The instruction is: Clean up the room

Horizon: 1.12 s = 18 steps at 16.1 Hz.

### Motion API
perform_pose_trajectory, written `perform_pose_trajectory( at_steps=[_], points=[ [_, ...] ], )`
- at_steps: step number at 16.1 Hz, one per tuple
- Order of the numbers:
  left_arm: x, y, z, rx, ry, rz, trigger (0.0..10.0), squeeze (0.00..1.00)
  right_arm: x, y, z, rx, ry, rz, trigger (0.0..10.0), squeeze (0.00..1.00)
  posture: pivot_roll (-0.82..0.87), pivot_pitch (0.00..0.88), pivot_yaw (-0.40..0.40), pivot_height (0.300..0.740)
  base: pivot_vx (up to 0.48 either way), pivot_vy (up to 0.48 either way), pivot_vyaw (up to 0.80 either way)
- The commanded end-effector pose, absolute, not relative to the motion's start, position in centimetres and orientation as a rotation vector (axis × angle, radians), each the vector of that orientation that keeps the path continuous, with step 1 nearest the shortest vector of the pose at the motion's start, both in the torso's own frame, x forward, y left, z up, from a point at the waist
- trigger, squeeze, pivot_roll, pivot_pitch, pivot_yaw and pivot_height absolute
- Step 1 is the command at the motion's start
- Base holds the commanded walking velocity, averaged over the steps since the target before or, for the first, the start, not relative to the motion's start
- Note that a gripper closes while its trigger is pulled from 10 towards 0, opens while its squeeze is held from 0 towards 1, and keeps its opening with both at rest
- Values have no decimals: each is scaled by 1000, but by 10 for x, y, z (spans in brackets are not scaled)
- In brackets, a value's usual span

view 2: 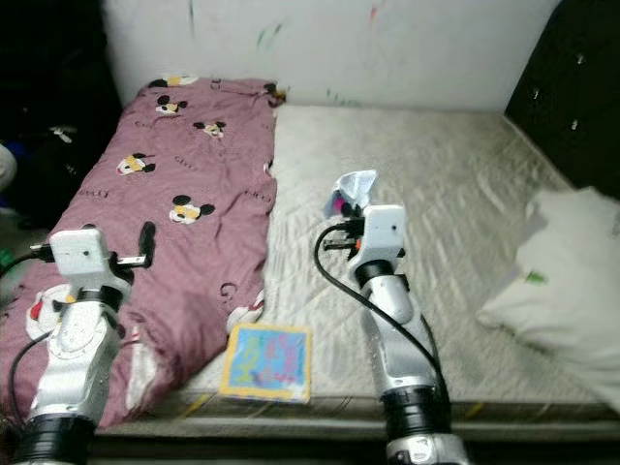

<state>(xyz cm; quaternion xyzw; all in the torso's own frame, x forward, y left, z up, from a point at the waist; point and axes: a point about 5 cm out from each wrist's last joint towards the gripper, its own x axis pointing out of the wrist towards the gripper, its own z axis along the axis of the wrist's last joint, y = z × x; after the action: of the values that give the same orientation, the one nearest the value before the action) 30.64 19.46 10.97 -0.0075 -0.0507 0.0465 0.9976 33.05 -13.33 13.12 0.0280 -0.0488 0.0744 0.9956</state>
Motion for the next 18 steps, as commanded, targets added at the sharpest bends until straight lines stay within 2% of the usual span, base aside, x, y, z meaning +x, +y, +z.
perform_pose_trajectory(
  at_steps=[1,18],
  points=[
    [307,198,111,-9,-101,98,10000,0,332,-133,134,50,-109,142,10000,0,-57,0,-16,740,0,480,0],
    [310,195,108,-10,-90,91,10000,0,332,-125,129,47,-91,209,10000,0,-61,0,-23,740,0,480,0]
  ],
)
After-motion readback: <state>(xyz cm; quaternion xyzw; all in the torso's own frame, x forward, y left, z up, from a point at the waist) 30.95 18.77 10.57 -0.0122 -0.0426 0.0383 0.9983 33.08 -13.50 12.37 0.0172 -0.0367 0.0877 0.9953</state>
